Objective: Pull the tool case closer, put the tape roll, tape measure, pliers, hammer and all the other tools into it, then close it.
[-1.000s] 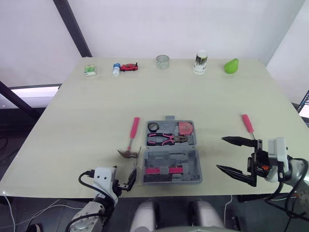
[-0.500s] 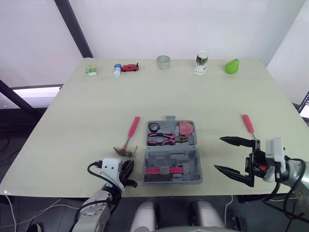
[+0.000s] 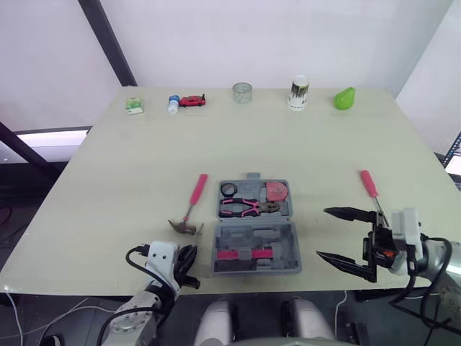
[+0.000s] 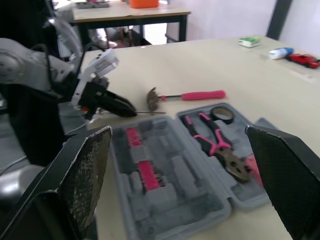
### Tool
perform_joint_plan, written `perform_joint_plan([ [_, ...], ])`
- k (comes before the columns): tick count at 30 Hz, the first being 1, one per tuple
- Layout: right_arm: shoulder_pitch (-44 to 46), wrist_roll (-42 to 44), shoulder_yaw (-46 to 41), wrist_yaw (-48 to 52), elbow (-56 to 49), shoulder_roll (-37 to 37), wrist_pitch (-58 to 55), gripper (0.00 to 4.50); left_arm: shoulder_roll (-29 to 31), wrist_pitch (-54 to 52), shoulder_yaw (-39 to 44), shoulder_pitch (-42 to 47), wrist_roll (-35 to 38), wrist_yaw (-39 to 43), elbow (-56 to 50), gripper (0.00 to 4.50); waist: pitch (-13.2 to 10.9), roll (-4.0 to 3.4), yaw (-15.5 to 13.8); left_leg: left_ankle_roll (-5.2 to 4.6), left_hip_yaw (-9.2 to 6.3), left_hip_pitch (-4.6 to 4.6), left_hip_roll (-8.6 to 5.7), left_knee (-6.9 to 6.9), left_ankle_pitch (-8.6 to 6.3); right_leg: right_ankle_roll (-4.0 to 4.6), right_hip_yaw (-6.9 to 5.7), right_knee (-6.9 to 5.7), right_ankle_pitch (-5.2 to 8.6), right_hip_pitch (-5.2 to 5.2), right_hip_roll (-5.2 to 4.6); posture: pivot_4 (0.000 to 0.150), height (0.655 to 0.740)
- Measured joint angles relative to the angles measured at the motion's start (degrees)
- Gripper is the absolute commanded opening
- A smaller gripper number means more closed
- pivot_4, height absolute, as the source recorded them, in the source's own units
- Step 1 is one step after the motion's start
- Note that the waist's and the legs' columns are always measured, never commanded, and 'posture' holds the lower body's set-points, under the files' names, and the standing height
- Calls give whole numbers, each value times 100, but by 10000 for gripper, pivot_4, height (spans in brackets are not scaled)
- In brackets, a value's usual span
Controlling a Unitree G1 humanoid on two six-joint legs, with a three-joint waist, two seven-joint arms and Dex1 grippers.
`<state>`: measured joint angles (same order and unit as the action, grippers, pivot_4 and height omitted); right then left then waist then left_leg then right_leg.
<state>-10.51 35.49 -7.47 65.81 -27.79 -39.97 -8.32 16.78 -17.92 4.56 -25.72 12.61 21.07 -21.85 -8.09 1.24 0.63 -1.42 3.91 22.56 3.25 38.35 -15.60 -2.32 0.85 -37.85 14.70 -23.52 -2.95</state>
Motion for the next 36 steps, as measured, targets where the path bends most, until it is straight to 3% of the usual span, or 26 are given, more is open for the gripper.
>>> perform_joint_plan([
  [13,87,-35,257,243,-29,-53,14,45000,1195,163,721,135,570,1143,-428,657,-13,22,-21,0,0,0,2,0,0,1,-4,-1,0,0,-3,1500,7400],
  [16,130,-70,245,215,31,8,71,45000,1508,-52,809,447,777,1409,-418,657,-14,25,-33,0,2,1,2,1,0,2,-10,-4,0,1,-1,1500,7400],
  [18,227,-57,157,110,281,108,121,45000,2067,-270,812,1214,1016,1931,-234,657,-16,26,-83,1,12,6,2,8,1,4,-22,-8,0,1,2,1500,7400],
  [21,234,-61,50,74,394,109,148,45000,2295,-398,793,1651,1205,2342,-75,657,-17,24,-82,1,13,4,2,6,1,-14,-9,-4,-10,0,3,1500,7400],
  [30,279,-176,-10,-163,434,188,215,45000,3035,-439,-242,3343,1131,3999,1077,657,-21,24,-134,1,16,8,2,6,1,-17,-16,-4,-11,0,7,1500,7400],
  [36,202,-370,17,-334,426,229,258,45000,2981,-479,-1273,4361,720,4659,1530,657,-21,24,-152,1,16,14,-1,11,1,-19,-16,-3,-11,0,8,1500,7400],
])
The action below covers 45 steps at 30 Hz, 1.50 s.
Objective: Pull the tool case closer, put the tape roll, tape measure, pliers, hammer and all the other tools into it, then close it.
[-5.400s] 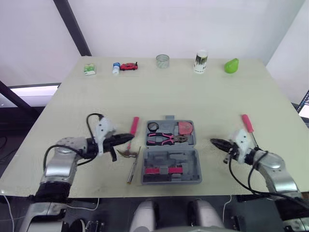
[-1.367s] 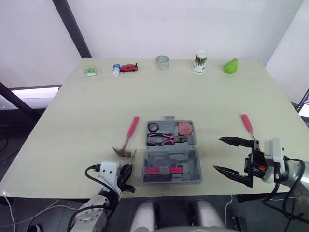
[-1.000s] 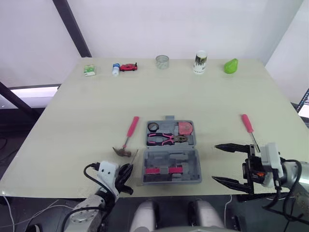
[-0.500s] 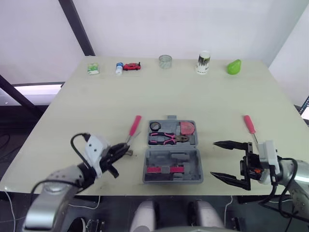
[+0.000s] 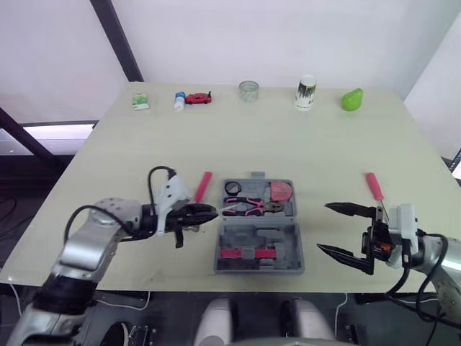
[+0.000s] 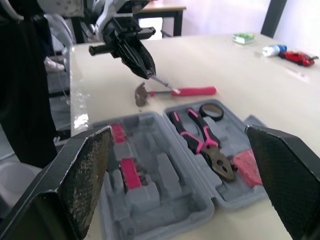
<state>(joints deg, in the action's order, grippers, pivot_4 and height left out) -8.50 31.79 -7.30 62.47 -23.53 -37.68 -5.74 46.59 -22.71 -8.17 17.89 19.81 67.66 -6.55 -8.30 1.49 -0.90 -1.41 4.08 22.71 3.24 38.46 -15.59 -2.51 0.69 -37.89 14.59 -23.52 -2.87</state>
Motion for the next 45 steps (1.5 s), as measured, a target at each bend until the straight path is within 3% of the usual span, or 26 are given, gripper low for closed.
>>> perform_joint_plan([
  [8,-222,-115,-23,-257,-67,73,26,45000,-371,111,-1162,1120,-1046,308,1031,657,-3,0,19,-1,-6,2,2,3,0,0,3,-3,0,-4,10,1500,7400],
  [14,-403,-125,-48,-332,-158,74,113,45000,-701,136,-1595,1560,-1435,499,1351,657,-3,1,3,-1,-7,13,-1,12,0,-3,11,1,0,-2,11,1500,7400],
  [45,-528,-104,-272,-165,-173,-129,178,45000,-1617,177,-2117,2190,-2248,817,2120,657,-3,0,2,-1,-15,11,-1,21,1,-3,10,-6,0,2,16,1500,7400],
])
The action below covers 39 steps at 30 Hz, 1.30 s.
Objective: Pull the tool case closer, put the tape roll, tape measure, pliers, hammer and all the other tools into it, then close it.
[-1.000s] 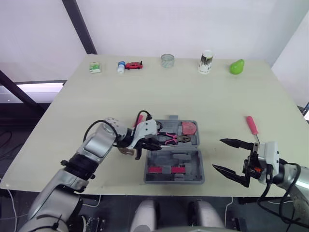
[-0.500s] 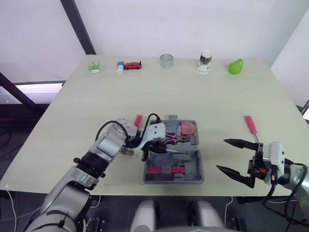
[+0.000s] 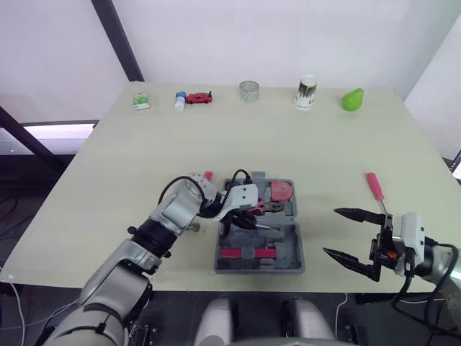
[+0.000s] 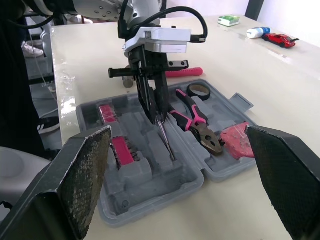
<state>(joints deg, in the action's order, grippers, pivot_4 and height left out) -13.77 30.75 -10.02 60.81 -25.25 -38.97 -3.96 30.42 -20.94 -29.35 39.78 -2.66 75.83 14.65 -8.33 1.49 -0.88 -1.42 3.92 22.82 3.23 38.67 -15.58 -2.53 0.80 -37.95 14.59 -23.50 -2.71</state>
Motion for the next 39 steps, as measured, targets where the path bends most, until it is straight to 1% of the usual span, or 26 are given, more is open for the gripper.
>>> perform_joint_plan([
  [3,-61,-10,1,-3,0,0,36,45000,-32,18,1,11,-11,7,34,657,0,0,-3,0,-1,0,0,3,0,0,0,-1,0,1,0,1500,7400],
  [5,-77,-12,2,-5,0,0,43,45000,-39,18,2,12,-16,10,41,10856,0,0,-1,0,-1,0,0,4,0,0,0,-2,0,1,0,1500,7400],
  [6,-83,-14,2,-5,0,0,45,45000,-44,20,0,11,-12,33,46,13893,0,0,-1,0,-1,0,0,4,0,0,0,-2,0,1,0,1500,7400],
  [7,-86,-17,7,-5,0,0,48,45000,-62,43,2,14,-15,33,46,19066,0,0,-2,0,-2,0,0,5,0,0,0,-2,0,2,0,1500,7400],
  [8,-87,-22,10,-4,0,0,50,45000,-64,50,0,16,-66,-8,63,25604,0,0,3,0,-2,0,0,5,0,0,0,-2,0,2,0,1500,7400],
  [10,-91,-29,17,-1,0,1,51,45000,-82,127,-20,15,-65,26,59,31413,1,-1,4,0,-2,0,0,5,0,0,0,-3,0,2,0,1500,7400],
  [16,-86,-53,24,4,6,1,55,45000,-61,219,-19,18,-224,-127,96,31413,1,-1,7,0,-3,0,0,7,0,0,0,-4,0,1,0,1500,7400],
  [21,-46,-59,56,10,41,6,58,45000,-51,336,58,17,-206,-159,94,31413,1,-1,6,0,-3,2,0,7,0,0,-1,-4,0,1,0,1500,7400],
  [26,-34,-78,63,17,64,18,99,45000,-262,1107,704,-44,319,-247,165,31413,0,-1,5,0,-3,3,0,8,0,0,-1,-3,-1,1,0,1500,7400],
  [30,-31,-111,66,40,144,27,174,45000,-264,1562,924,-82,508,-221,486,31413,1,-1,15,0,-2,0,0,8,0,0,-1,-4,-1,1,0,1500,7400],
  [31,-31,-111,66,44,159,31,176,45000,-264,1679,988,-119,547,-200,578,25900,1,-1,17,0,-2,1,0,8,0,0,-1,-4,-1,1,0,1500,7400],
  [32,-15,-111,66,43,163,51,177,45000,-284,1853,1102,-192,700,-95,721,23122,1,-1,18,0,-2,1,0,8,0,0,-1,-4,-1,1,0,1500,7400],
  [34,62,-110,67,38,172,85,177,45000,-307,2147,1216,-295,908,109,939,12728,1,-2,12,0,-2,1,0,8,0,-1,-2,-4,-1,1,0,1500,7400],
  [36,113,-115,67,24,181,97,178,45000,-312,2430,1255,-367,960,241,1172,3057,1,-1,8,0,-1,1,0,8,0,-1,-2,-4,-1,1,0,1500,7400],
  [37,125,-128,67,11,197,100,178,45000,-308,2550,1254,-388,956,281,1286,830,1,-1,4,0,-1,2,0,8,0,-1,-2,-4,-1,1,0,1500,7400],
  [39,140,-158,67,-9,262,104,181,45000,-289,2871,1234,-419,873,325,1534,830,1,-1,-1,0,-1,3,0,8,0,-1,-2,-2,-1,1,0,1500,7400],
])
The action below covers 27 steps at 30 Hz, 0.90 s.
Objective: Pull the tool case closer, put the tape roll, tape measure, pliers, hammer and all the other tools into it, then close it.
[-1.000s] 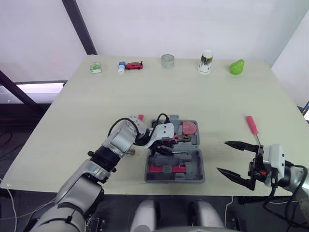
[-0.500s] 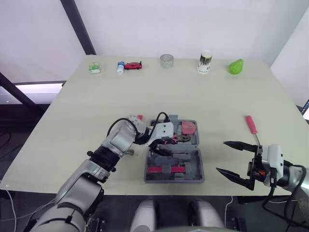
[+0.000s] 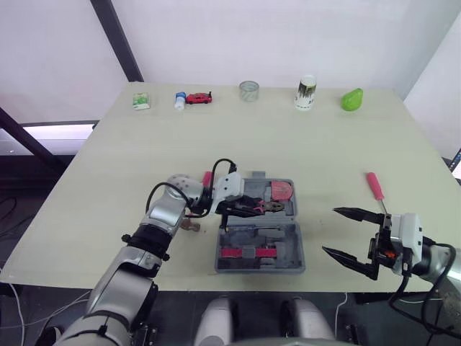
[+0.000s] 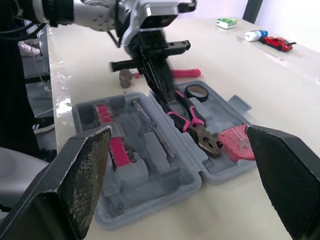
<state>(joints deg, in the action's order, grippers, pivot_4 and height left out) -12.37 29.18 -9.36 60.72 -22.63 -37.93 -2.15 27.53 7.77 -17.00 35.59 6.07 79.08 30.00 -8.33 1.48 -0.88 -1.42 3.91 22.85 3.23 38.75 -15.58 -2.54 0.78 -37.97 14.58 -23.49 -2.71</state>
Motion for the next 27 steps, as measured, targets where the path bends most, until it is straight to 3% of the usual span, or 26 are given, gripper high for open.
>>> perform_joint_plan([
  [19,-30,-150,-6,-120,95,-1,26,45000,-320,900,-253,-111,-535,-174,892,830,6,-6,7,0,1,-7,0,0,0,-3,2,-2,-2,4,0,1500,7400],
  [27,-140,-205,-6,-204,94,0,32,45000,-333,758,-261,-197,-551,-229,884,830,59,-30,9,0,2,-18,0,0,0,-3,3,-1,-2,12,0,1500,7400],
])
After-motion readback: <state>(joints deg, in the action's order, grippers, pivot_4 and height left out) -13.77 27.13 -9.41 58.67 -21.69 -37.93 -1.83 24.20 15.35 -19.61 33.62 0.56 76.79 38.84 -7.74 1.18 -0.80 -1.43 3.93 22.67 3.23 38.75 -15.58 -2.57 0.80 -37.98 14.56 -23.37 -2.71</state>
